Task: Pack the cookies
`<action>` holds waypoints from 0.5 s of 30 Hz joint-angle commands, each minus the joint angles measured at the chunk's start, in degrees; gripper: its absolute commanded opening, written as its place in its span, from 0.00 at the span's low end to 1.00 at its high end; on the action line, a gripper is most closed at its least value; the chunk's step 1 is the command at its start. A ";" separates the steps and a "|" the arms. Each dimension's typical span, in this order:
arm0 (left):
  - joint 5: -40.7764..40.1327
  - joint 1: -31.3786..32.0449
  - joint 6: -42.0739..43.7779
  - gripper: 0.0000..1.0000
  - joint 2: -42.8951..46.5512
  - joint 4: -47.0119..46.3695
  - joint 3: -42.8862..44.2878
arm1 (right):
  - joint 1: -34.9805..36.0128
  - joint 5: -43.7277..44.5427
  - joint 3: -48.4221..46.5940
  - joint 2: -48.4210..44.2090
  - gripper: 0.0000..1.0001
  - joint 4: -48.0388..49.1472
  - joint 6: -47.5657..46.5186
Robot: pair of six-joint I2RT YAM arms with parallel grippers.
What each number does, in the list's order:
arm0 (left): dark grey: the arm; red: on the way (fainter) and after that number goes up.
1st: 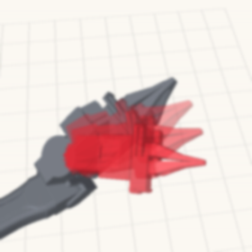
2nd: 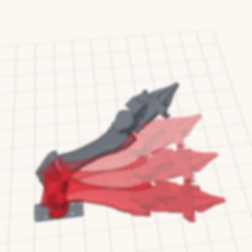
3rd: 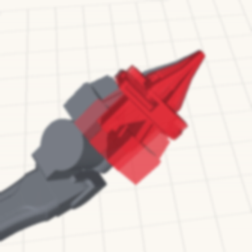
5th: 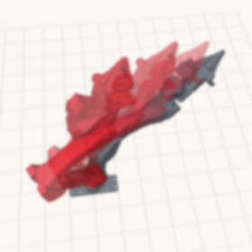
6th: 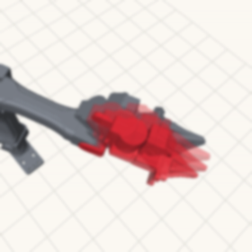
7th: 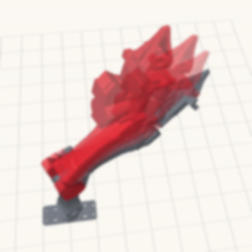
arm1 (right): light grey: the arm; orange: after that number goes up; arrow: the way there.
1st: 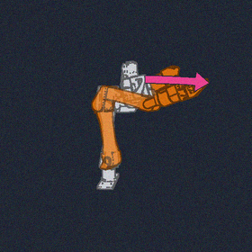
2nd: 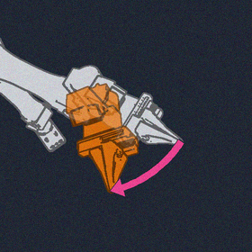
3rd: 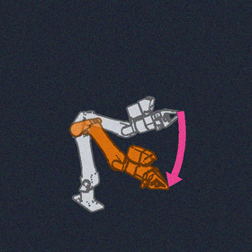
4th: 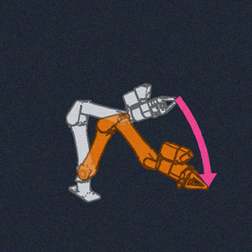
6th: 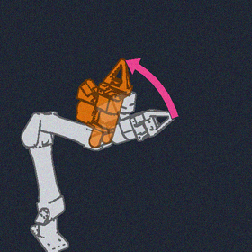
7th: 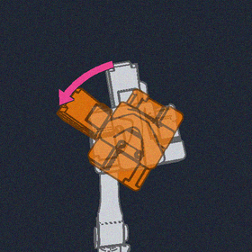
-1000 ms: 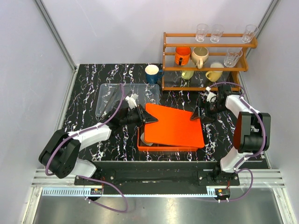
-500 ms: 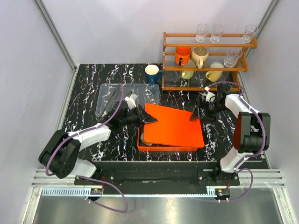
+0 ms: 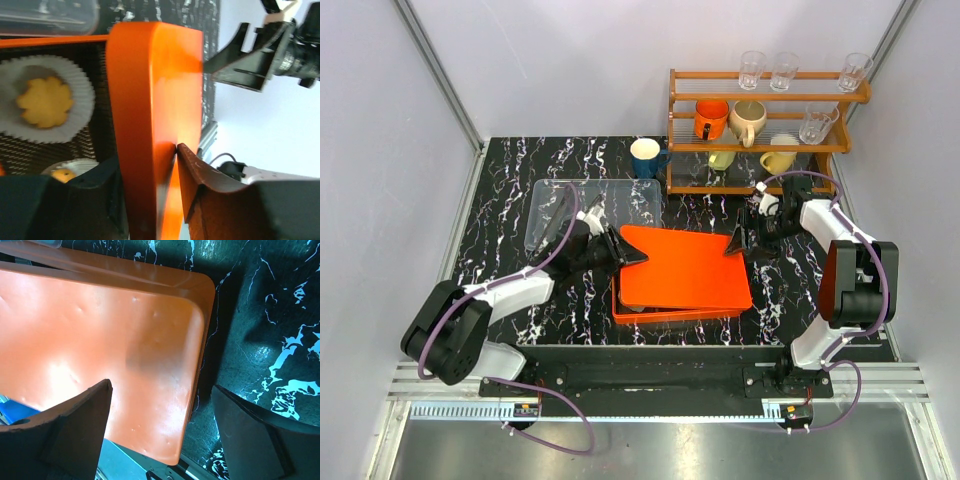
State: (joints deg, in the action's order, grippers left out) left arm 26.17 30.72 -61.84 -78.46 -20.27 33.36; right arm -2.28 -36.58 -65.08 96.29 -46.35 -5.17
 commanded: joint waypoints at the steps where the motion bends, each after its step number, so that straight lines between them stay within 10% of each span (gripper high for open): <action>1: -6.66 -1.01 3.22 0.43 0.06 1.03 -0.93 | 0.61 -0.42 -1.81 -0.84 0.88 0.47 -0.81; 15: -8.07 -1.28 4.89 0.58 0.41 2.43 -0.85 | 1.32 0.54 -1.89 0.04 0.88 1.43 -0.81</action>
State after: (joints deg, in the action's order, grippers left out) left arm 20.10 29.95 -58.46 -78.83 -15.88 32.23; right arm -1.50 -36.51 -65.10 96.31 -46.13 -5.19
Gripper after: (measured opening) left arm 0.567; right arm 0.879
